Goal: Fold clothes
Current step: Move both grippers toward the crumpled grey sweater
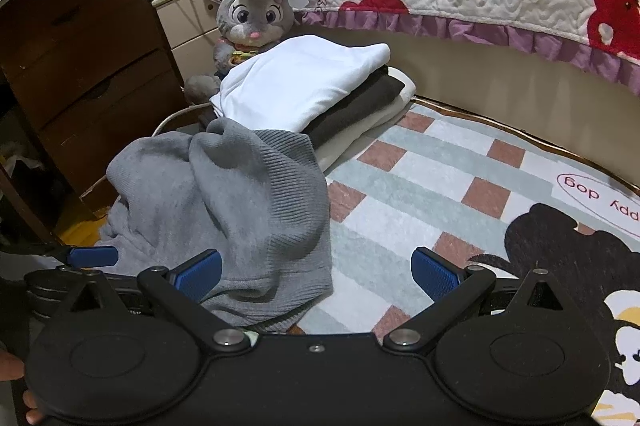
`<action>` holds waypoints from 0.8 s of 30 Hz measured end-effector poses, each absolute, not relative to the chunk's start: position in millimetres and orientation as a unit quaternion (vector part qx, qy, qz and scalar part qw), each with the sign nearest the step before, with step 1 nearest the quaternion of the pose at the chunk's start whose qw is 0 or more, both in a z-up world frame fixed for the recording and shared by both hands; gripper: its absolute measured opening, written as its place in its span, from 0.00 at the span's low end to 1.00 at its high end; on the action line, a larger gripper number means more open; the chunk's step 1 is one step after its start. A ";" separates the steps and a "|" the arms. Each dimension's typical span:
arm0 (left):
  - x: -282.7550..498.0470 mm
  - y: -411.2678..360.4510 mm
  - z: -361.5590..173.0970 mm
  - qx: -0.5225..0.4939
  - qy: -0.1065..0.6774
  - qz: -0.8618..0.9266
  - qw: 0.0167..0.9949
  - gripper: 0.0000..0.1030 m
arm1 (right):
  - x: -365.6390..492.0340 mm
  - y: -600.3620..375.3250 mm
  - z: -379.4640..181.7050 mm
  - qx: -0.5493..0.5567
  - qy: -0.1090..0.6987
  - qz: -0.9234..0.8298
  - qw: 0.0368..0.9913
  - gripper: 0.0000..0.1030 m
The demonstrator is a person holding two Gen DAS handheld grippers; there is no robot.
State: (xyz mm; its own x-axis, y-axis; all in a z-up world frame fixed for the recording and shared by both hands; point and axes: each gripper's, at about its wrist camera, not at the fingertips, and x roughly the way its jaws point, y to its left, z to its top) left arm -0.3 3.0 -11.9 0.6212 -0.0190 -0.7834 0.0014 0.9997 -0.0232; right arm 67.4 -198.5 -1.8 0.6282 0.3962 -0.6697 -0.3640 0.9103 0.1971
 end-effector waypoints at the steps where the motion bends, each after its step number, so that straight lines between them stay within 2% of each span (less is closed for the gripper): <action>1: -0.4 3.0 -12.1 -0.011 0.435 -0.006 0.900 1.00 | 67.5 -198.4 -2.2 0.021 0.377 0.211 0.902 0.99; 24: 0.0 5.5 -16.4 -0.030 0.445 -0.011 0.895 1.00 | 68.0 -196.9 -7.7 0.019 0.387 0.212 0.897 0.99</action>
